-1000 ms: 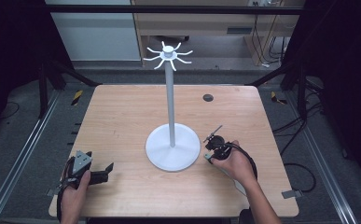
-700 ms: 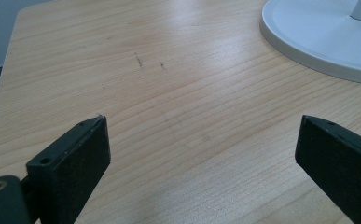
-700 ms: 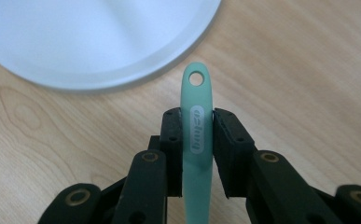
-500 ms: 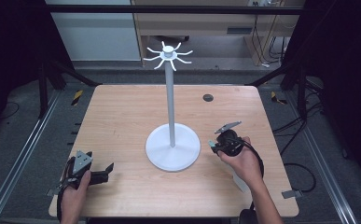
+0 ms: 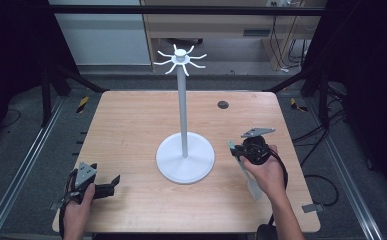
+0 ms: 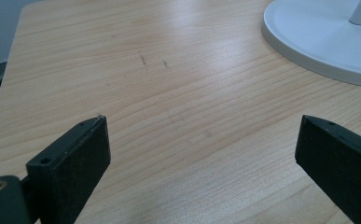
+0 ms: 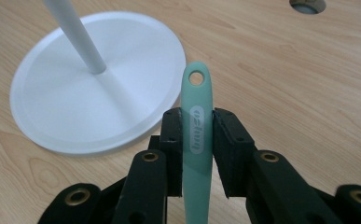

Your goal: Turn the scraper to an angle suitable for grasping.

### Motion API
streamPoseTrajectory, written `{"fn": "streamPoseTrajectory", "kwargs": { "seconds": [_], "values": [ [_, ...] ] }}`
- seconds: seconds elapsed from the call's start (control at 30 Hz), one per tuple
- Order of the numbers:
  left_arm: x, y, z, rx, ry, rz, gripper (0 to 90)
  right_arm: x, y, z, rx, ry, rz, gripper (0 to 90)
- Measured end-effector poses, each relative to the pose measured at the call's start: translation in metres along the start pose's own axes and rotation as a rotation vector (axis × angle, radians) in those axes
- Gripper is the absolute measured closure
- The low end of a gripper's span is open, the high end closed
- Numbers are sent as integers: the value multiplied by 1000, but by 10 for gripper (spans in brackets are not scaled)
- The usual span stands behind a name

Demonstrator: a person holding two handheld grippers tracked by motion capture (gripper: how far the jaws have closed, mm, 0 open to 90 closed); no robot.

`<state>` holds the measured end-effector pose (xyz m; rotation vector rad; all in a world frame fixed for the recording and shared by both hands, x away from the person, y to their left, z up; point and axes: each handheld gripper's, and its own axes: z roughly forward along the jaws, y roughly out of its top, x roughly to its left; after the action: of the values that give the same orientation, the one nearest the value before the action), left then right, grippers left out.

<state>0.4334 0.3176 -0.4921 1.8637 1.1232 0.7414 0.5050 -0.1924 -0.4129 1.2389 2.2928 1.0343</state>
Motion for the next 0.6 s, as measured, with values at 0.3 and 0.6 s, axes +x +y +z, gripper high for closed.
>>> {"fn": "streamPoseTrajectory", "kwargs": {
  "seconds": [0.3, 0.6],
  "values": [
    [0, 0, 1, 1, -8, -1, 29, 2, 2, -18, -106, 6, 27, 743],
    [-2, 0, 2, 5, -11, 10, 29, 4, 8, -18, -204, -11, 57, 743]
  ]
}}
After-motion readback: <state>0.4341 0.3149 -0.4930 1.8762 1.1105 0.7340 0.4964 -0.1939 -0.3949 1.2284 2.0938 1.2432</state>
